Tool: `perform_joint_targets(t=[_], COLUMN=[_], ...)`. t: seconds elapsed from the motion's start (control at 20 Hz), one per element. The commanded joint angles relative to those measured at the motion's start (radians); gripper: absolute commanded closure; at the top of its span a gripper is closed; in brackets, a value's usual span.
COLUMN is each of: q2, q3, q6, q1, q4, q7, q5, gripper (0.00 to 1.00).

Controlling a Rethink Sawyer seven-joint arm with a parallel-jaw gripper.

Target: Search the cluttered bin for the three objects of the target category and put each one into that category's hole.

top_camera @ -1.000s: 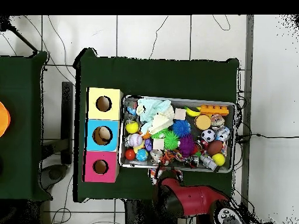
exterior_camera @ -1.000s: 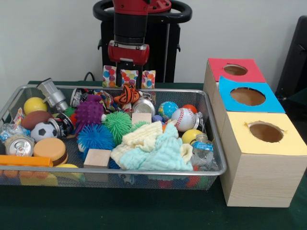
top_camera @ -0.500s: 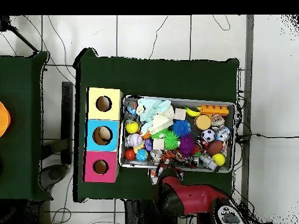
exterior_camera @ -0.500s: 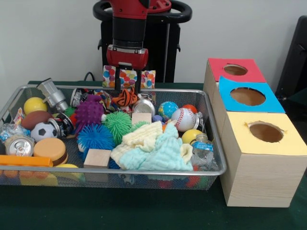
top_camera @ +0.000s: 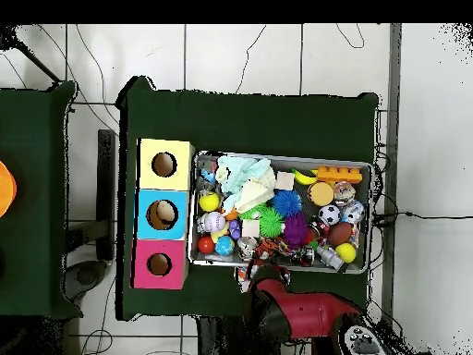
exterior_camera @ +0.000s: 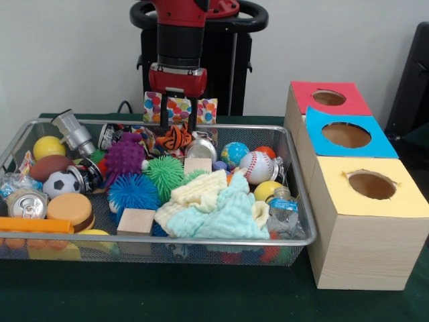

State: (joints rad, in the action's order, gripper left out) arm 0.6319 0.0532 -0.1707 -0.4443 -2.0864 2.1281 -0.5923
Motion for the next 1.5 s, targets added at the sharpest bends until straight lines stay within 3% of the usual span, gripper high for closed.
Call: perform_joint_targets(t=[0.05, 1.1, 1.15, 1.5], q2=[-0.028, -0.047, -0.047, -0.048], q3=[-0.022, 0.004, 0.004, 0.015], q6=[-0.066, -0.075, -0.073, -0.047], q1=[0.001, 0.019, 0.019, 0.033], q4=[0.117, 0.116, 0.117, 0.121], q7=[0.12, 0.114, 0.113, 0.103], q5=[0.056, 0.055, 0.053, 0.052], gripper=[0.0, 0.0, 1.0, 1.0])
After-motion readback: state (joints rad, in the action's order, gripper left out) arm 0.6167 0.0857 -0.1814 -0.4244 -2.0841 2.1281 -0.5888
